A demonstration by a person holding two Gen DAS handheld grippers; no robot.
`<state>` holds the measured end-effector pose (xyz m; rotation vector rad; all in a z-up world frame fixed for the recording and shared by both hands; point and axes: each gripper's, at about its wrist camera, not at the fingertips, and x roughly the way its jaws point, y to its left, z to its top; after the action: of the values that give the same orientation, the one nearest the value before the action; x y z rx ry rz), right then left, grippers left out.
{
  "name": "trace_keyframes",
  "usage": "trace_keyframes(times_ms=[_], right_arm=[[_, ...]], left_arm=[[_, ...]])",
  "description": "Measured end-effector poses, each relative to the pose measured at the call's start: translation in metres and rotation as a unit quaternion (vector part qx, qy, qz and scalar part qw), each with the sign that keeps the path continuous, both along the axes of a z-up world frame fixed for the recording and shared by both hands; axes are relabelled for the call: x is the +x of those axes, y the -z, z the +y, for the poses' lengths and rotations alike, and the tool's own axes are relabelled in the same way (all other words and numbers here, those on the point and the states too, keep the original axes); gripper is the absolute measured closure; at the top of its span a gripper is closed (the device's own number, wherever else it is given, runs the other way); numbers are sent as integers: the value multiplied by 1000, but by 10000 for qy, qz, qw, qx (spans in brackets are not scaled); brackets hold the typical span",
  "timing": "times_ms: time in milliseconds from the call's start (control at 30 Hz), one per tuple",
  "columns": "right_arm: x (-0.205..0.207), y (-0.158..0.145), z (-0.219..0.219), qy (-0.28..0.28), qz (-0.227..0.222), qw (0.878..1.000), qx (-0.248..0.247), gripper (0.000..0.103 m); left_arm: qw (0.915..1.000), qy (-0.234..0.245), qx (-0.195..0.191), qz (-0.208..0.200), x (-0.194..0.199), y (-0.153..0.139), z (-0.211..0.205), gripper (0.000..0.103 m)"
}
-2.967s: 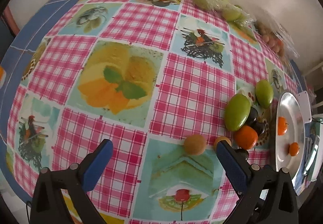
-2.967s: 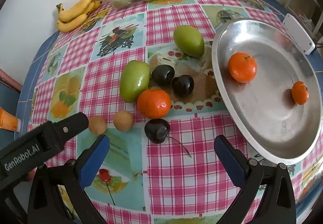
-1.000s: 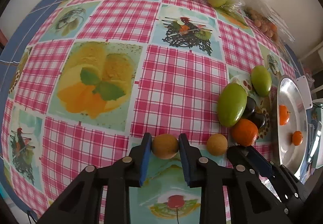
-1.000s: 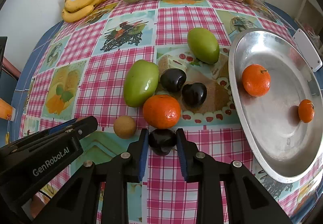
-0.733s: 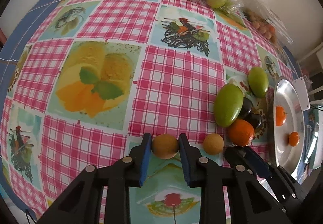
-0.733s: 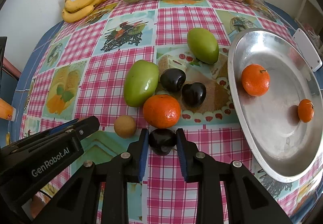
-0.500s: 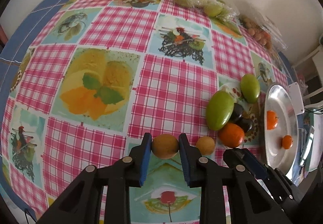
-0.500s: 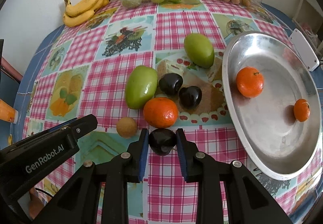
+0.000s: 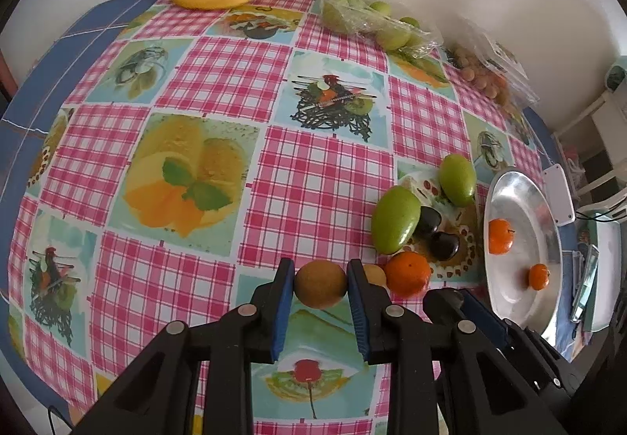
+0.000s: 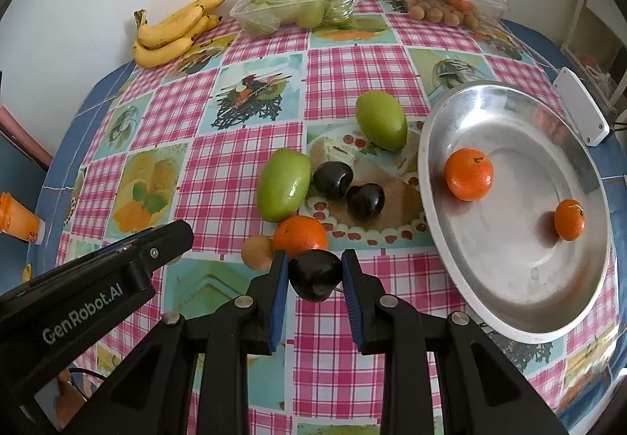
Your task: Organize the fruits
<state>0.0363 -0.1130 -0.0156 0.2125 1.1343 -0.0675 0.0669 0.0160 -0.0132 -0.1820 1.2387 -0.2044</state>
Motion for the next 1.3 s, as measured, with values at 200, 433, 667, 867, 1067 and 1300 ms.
trace_keyframes(times_ms=[200, 433, 667, 867, 1067, 1300], right_arm=[[-6, -7, -18, 173, -77, 9998, -12, 75], [-18, -12, -52, 571, -135, 9983, -39, 75], [-35, -14, -95, 1124, -166, 9932, -235, 75], [-54, -15, -135, 1649, -146, 9857, -305, 75], [-67, -14, -164, 2009, -79, 9788, -394, 75], [-75, -10, -186, 2240, -30, 9744, -186, 75]], left_arm=[[10000, 67, -41, -58, -4, -5, -13, 74], [9990, 390, -90, -179, -12, -12, -43, 74], [9958, 839, 30, -364, -24, -18, -79, 74], [9913, 1221, 53, -492, -32, -21, -109, 74], [9868, 1530, 53, -534, -40, -20, -136, 74], [9804, 1827, 58, -732, -41, -23, -162, 74]])
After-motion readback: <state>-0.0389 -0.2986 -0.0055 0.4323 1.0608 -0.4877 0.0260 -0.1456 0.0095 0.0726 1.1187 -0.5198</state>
